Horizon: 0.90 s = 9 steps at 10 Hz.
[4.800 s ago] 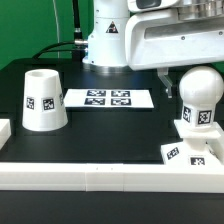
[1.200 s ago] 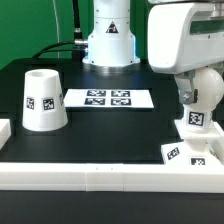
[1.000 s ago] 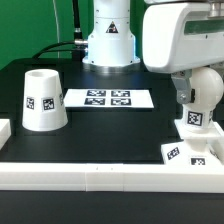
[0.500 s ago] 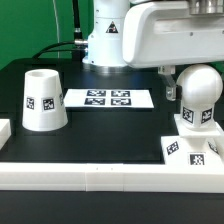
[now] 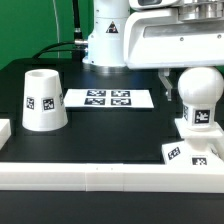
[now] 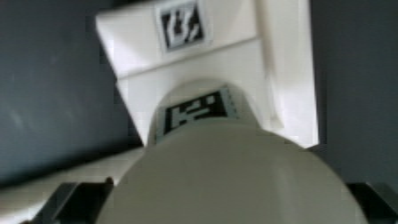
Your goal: Assemble lamp
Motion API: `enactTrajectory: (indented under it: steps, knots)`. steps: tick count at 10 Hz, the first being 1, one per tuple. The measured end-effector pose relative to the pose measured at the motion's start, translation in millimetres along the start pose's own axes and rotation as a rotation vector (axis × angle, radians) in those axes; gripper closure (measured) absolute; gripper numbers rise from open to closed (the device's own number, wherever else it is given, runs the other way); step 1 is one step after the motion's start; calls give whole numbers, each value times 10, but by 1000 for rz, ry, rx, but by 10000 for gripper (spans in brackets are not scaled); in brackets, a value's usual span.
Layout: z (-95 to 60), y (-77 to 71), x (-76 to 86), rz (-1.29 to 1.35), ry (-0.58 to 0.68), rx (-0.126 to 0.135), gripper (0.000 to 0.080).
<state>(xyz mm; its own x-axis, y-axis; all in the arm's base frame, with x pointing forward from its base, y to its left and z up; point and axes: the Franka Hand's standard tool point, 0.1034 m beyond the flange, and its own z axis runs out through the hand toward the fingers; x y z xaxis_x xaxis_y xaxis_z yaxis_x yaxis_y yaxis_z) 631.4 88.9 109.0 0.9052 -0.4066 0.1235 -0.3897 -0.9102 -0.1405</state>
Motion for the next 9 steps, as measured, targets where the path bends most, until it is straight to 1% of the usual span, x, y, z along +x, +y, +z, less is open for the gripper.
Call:
enactTrajectory:
  steps: [1,2,4,5,6,7,8,9]
  knots:
    - [9,-13,-25,114,-12,10,220]
    - [13,-30,-52,193,-30,16,220]
    - [22,-53,-72,313,-45,28,220]
    - [24,-50,-65,361,-49,37,220]
    - [24,-37,-52,460,-61,54,220]
    - [23,-30,-47,527,-68,61,220]
    - [24,-50,-60,558,-70,61,176]
    - [25,-51,-61,554,-70,61,176]
